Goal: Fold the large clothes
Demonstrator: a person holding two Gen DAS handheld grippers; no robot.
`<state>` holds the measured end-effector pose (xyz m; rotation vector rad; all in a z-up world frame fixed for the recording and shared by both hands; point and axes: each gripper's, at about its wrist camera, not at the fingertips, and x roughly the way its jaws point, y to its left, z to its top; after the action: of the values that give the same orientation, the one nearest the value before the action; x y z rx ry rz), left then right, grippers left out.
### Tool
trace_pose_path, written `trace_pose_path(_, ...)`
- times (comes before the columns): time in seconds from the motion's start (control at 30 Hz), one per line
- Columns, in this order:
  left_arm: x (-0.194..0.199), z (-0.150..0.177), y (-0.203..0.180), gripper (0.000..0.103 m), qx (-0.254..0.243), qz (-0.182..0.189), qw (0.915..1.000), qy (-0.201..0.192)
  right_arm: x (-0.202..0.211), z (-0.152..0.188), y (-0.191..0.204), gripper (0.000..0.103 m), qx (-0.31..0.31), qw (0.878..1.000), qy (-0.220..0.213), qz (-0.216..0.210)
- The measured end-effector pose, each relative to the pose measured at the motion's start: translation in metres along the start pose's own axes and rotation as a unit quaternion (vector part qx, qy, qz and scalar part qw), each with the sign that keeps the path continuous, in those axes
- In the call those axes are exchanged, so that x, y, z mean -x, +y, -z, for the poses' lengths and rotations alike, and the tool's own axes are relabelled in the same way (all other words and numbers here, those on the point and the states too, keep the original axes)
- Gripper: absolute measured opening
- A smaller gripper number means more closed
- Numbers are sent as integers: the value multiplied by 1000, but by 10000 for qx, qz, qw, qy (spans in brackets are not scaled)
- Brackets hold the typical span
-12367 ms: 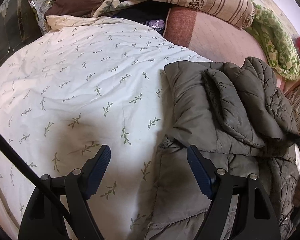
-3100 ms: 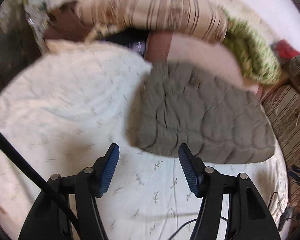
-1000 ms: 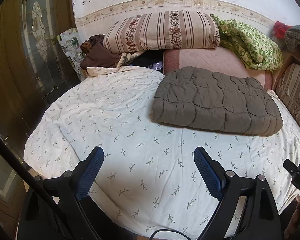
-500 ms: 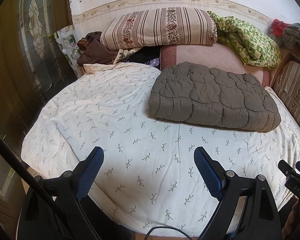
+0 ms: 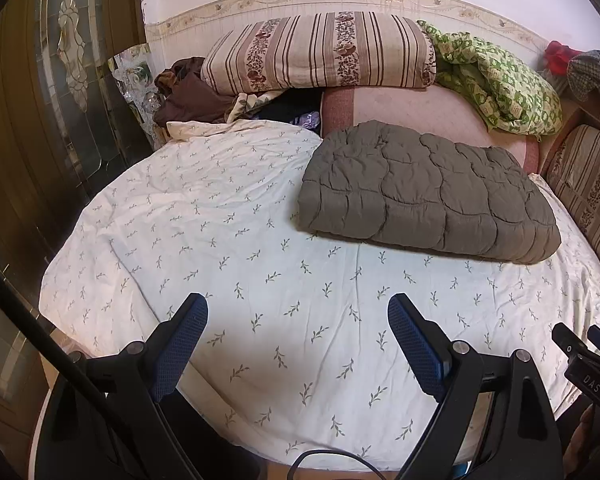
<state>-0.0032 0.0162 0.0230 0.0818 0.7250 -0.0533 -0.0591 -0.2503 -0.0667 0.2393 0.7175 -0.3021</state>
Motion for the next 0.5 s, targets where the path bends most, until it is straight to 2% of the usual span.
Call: trace_pose_path(0.5, -2, 1, 3, 91, 35, -50, 10000, 32, -3, 2, 3, 97, 42, 10000, 70, 2)
